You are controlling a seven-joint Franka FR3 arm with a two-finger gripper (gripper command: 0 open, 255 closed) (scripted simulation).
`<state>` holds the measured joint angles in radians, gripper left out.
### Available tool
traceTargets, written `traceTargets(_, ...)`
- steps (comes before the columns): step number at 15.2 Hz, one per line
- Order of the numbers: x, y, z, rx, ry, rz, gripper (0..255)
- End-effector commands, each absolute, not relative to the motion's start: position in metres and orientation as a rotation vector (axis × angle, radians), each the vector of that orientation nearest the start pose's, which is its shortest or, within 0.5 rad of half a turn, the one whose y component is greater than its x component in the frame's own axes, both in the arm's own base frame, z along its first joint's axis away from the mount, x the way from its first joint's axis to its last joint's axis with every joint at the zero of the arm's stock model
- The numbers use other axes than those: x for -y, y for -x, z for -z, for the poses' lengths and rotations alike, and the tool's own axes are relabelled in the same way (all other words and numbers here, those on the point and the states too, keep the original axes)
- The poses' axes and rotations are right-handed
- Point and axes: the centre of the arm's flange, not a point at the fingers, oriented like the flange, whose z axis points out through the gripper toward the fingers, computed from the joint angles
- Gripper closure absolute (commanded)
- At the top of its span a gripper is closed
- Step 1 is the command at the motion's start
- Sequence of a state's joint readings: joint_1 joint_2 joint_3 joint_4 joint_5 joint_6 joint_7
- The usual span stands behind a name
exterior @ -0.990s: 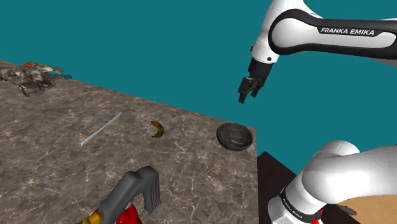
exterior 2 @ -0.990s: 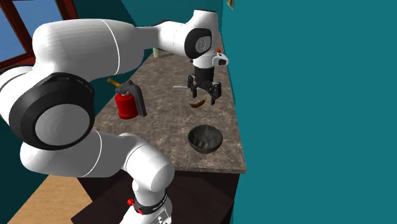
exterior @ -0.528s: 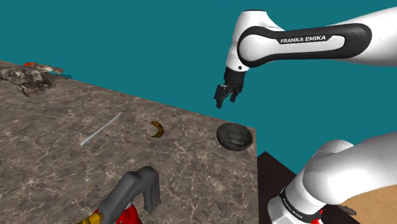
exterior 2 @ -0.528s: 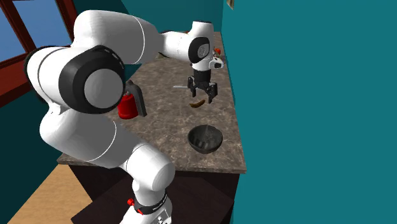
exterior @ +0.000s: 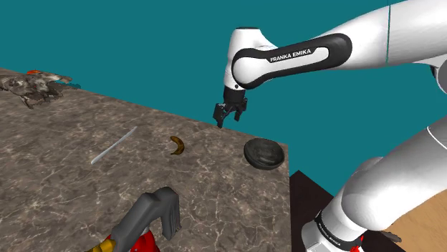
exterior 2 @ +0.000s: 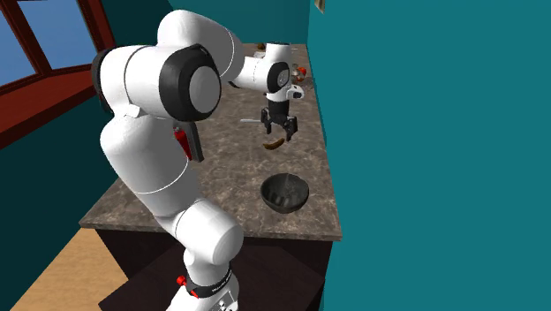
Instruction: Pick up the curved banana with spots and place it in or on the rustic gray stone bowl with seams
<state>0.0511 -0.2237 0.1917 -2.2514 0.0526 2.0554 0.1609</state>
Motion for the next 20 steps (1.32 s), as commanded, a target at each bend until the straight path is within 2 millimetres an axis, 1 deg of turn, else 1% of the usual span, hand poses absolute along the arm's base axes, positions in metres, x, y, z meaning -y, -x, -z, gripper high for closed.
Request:
traceTargets(1, -0.137, -0.485, -0.444, 0.08, 3.132, 0.033, 0)
traceTargets(17, -0.259, -0.626, -0.338, 0.054, 3.149, 0.019, 0)
traceTargets(18, -0.259, -0.626, -0.338, 0.054, 3.149, 0.019, 0)
traceTargets(20, -0.259, -0.626, -0.328, 0.054, 3.149, 0.019, 0)
